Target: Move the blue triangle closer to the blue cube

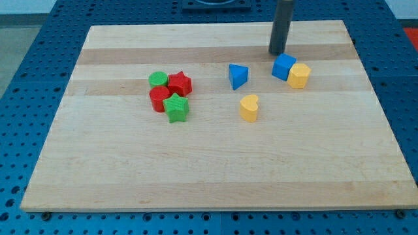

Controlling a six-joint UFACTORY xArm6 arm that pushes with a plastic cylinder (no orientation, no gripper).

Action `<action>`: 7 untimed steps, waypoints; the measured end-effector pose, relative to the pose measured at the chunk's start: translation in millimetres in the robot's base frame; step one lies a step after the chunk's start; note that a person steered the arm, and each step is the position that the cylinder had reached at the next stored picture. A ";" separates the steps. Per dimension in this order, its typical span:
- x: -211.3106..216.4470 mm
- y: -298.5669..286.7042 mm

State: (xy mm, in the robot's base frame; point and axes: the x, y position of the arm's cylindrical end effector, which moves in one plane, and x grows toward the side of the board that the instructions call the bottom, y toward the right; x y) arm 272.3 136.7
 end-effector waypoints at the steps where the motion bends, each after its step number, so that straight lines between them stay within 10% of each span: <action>1: -19.5 9.9; 5: 56.2 -138.4; 7: 133.1 -104.9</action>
State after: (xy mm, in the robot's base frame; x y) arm 405.4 31.8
